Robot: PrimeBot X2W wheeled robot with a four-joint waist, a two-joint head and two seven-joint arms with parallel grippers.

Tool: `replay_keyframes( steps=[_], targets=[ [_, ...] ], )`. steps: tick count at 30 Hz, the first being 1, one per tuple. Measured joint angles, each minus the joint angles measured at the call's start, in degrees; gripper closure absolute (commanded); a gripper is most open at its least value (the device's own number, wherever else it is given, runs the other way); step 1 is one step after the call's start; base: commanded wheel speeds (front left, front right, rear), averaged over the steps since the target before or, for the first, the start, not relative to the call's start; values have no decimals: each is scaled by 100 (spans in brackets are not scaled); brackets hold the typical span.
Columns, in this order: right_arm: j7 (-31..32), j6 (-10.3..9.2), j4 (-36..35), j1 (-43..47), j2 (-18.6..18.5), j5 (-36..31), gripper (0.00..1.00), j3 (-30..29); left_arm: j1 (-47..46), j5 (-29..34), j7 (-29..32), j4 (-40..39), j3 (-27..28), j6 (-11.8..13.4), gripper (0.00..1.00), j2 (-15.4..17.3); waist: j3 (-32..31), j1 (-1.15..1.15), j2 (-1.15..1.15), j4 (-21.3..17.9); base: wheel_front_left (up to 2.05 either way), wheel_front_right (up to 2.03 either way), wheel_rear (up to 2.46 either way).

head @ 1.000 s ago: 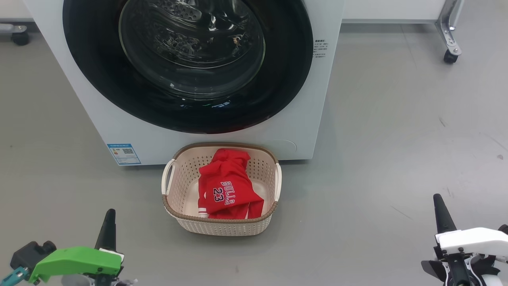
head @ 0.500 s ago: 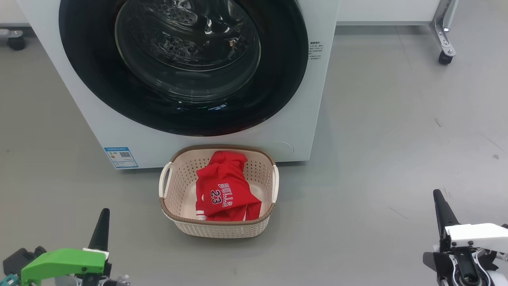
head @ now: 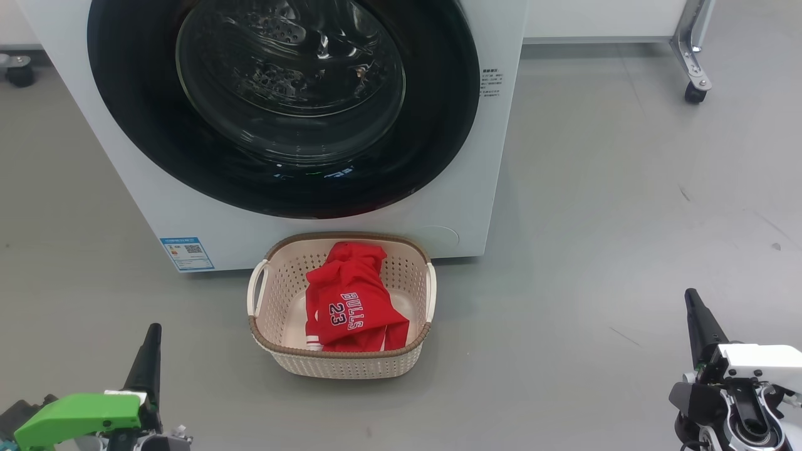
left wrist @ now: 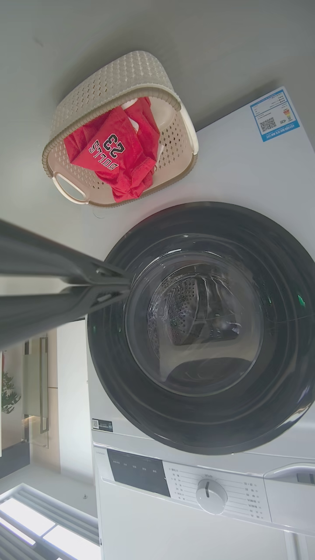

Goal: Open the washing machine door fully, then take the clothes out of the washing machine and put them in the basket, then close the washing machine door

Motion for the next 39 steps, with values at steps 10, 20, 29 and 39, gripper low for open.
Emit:
replay_keyframes(
  steps=[10,20,29,39],
  targets=[
    [2,2,36,-9,0,21,100,-4,-14,-41,1,32,16,-10,100,0,-1,0,0,0,0,0,0],
    [2,4,60,-62,2,21,100,-11,-18,-41,2,57,23,-11,100,0,-2,0,0,0,0,0,0],
    [3,4,75,-63,3,21,100,-16,-35,-41,2,71,32,-11,100,0,-3,0,0,0,0,0,0],
    [21,21,90,-64,5,21,100,-22,-39,-41,3,82,35,-11,100,0,-3,0,0,0,0,0,0]
  ],
)
